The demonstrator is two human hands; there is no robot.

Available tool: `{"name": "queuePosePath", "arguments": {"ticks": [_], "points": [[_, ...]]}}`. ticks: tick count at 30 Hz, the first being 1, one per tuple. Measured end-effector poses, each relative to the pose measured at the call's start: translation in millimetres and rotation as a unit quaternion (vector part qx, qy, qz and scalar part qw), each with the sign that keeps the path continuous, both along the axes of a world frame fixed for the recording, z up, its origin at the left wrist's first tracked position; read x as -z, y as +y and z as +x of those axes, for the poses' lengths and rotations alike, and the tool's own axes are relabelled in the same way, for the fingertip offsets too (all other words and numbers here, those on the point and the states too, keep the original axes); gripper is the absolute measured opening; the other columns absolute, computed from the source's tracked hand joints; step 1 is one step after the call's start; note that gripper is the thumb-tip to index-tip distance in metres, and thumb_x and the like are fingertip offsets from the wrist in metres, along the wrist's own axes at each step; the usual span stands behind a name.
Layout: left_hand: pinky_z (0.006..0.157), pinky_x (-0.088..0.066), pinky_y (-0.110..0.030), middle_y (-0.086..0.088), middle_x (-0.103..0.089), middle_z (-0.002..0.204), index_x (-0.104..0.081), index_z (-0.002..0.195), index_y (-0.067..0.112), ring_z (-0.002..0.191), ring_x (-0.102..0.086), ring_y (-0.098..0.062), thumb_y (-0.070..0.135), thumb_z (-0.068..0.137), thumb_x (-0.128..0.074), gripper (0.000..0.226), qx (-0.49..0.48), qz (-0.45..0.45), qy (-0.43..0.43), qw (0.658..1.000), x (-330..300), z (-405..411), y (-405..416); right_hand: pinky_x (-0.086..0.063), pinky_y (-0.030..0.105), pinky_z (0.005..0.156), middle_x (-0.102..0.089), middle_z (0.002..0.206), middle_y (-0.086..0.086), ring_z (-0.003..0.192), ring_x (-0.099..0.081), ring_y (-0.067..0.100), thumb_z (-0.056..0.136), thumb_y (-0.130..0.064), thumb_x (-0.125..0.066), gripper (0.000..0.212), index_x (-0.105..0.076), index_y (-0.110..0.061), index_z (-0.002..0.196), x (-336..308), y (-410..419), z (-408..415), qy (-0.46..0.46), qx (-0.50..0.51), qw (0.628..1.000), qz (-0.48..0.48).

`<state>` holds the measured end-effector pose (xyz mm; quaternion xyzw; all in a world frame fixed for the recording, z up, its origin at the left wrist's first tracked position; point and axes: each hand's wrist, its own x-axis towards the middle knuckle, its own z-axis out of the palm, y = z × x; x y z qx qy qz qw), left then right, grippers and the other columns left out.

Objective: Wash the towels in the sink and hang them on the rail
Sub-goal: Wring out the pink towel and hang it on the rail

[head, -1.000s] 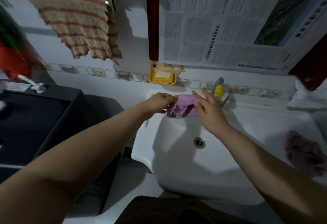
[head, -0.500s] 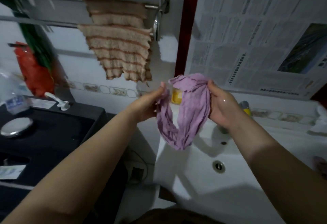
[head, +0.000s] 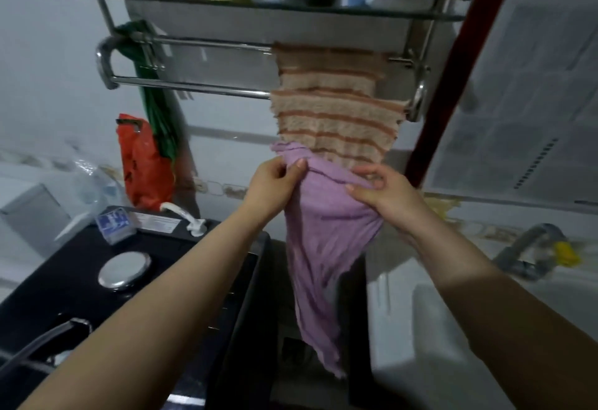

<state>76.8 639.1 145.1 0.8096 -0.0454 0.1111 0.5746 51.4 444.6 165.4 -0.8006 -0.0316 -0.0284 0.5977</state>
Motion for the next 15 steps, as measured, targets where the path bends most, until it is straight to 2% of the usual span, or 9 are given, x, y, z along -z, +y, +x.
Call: {"name": "queuePosePath", "arguments": {"ticks": [3,4,6,8,10,12,13,14,15], "points": [[0.068,-0.043,-0.028,0.000,-0.065,0.079,-0.065,0.083,0.014,0.074,-0.057,-0.010,0.031,0.097,-0.054,0.024,0.028,-0.001,-0.013,1.000,-9,4,29,-0.051,0.022,0.073,-0.069,0.090,0.002,0.083,-0.064,0.016,0.076,-0.031,-0.077,0.027,-0.068,-0.014,0.094,-1,13,8,0.074,-0.022,0.996,-0.055],[0.070,-0.044,-0.028,-0.002,-0.067,0.083,-0.067,0.088,0.012,0.077,-0.058,-0.011,0.032,0.096,-0.054,0.025,0.037,-0.021,-0.010,0.999,-11,4,37,-0.052,0.030,0.080,-0.071,0.094,0.006,0.090,-0.066,0.021,0.074,-0.036,-0.078,0.033,-0.068,-0.012,0.095,-1,17,11,0.088,-0.031,0.995,-0.042],[0.074,-0.048,-0.029,-0.003,-0.069,0.090,-0.069,0.095,0.010,0.083,-0.061,-0.015,0.039,0.095,-0.055,0.032,0.043,-0.050,0.014,0.998,-16,7,54,-0.051,0.041,0.091,-0.069,0.110,0.015,0.101,-0.065,0.027,0.074,-0.033,-0.077,0.043,-0.065,-0.008,0.107,-3,26,14,0.128,-0.066,0.989,0.036],[0.083,-0.052,-0.035,-0.004,-0.069,0.101,-0.067,0.106,0.012,0.094,-0.064,-0.020,0.049,0.093,-0.052,0.041,0.061,-0.060,0.057,0.995,-23,10,74,-0.054,0.038,0.089,-0.068,0.115,0.014,0.104,-0.066,0.026,0.068,-0.028,-0.080,0.052,-0.066,-0.007,0.113,-9,33,15,0.175,-0.143,0.964,0.143],[0.088,-0.052,-0.038,-0.006,-0.066,0.108,-0.063,0.113,0.013,0.100,-0.063,-0.022,0.048,0.094,-0.049,0.042,0.102,-0.078,0.108,0.986,-30,14,95,-0.057,0.032,0.080,-0.070,0.111,0.012,0.101,-0.067,0.023,0.050,-0.030,-0.091,0.060,-0.073,-0.011,0.104,-17,40,15,0.190,-0.221,0.928,0.231],[0.079,-0.053,-0.032,-0.007,-0.063,0.102,-0.061,0.109,0.012,0.092,-0.061,-0.021,0.034,0.098,-0.049,0.027,0.118,-0.123,0.121,0.978,-38,17,113,-0.057,0.030,0.077,-0.071,0.106,0.011,0.095,-0.069,0.021,0.046,-0.026,-0.092,0.058,-0.075,-0.012,0.099,-29,47,20,0.175,-0.242,0.917,0.263],[0.070,-0.050,-0.027,-0.005,-0.060,0.093,-0.061,0.102,0.011,0.084,-0.058,-0.019,0.025,0.097,-0.049,0.019,0.098,-0.134,0.109,0.980,-41,19,121,-0.057,0.030,0.075,-0.069,0.106,0.012,0.092,-0.069,0.021,0.052,-0.022,-0.088,0.053,-0.072,-0.015,0.101,-36,52,24,0.152,-0.223,0.932,0.242],[0.063,-0.045,-0.025,-0.004,-0.057,0.085,-0.060,0.096,0.011,0.077,-0.053,-0.016,0.021,0.095,-0.050,0.014,0.058,-0.120,0.086,0.987,-44,22,129,-0.056,0.029,0.071,-0.067,0.106,0.012,0.087,-0.068,0.017,0.060,-0.019,-0.082,0.047,-0.066,-0.022,0.104,-44,57,27,0.106,-0.192,0.961,0.170],[0.062,-0.044,-0.027,-0.004,-0.056,0.082,-0.061,0.093,0.009,0.075,-0.052,-0.016,0.021,0.092,-0.051,0.015,0.009,-0.067,0.050,0.996,-45,27,137,-0.054,0.027,0.066,-0.064,0.104,0.009,0.080,-0.067,0.013,0.068,-0.017,-0.076,0.043,-0.058,-0.029,0.106,-51,62,30,0.038,-0.150,0.987,0.039]]}}
